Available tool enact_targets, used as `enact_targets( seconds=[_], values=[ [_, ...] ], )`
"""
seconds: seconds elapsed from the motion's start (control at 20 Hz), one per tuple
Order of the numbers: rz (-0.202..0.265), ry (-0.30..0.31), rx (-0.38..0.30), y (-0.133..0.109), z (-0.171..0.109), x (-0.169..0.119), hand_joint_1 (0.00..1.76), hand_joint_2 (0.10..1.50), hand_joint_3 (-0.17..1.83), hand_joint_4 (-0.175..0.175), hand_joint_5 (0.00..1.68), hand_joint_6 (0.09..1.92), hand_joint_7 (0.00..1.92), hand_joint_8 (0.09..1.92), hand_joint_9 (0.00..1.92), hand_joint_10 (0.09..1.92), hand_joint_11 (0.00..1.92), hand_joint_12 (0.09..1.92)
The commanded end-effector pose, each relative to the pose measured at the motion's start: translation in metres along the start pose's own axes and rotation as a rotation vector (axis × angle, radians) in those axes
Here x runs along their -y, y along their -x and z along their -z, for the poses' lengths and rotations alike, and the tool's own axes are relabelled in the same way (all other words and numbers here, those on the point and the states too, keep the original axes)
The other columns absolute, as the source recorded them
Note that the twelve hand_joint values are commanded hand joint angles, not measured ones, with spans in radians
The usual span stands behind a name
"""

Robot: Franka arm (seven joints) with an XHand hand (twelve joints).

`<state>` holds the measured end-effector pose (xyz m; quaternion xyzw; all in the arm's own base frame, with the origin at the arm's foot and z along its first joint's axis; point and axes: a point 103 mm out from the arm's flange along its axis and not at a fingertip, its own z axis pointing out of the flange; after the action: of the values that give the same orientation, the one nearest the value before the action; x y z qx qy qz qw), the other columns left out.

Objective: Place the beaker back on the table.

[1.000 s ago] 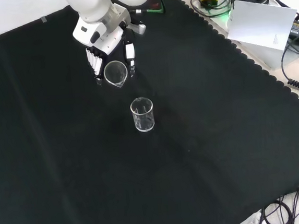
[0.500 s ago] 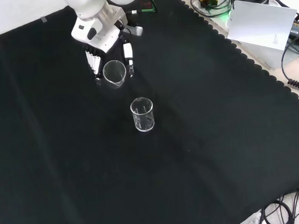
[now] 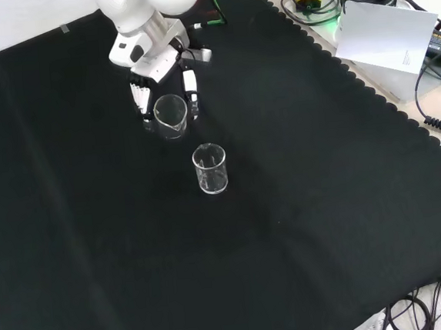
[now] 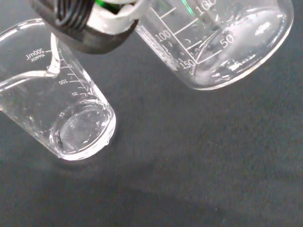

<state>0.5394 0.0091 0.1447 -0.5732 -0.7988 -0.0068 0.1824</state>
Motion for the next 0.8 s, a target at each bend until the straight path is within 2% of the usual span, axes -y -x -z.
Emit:
enact_targets(
  seconds=[0.05,0.35,0.55,0.8],
  values=[
    [0.014,0.002,-0.048,0.003,-0.017,-0.004,1.28,1.1,-0.17,-0.077,1.07,0.82,1.29,0.67,1.23,0.92,1.11,0.79],
    [0.007,0.05,-0.122,0.011,-0.028,-0.006,1.28,1.1,-0.17,-0.077,1.08,0.81,1.29,0.67,1.24,0.92,1.12,0.78],
    [-0.001,0.051,-0.171,0.015,-0.036,-0.009,1.28,1.1,-0.17,-0.077,1.08,0.81,1.29,0.66,1.24,0.91,1.12,0.78],
    [-0.001,0.047,-0.194,0.02,-0.044,-0.012,1.28,1.1,-0.17,-0.077,1.08,0.8,1.3,0.66,1.24,0.91,1.12,0.78]
  ],
)
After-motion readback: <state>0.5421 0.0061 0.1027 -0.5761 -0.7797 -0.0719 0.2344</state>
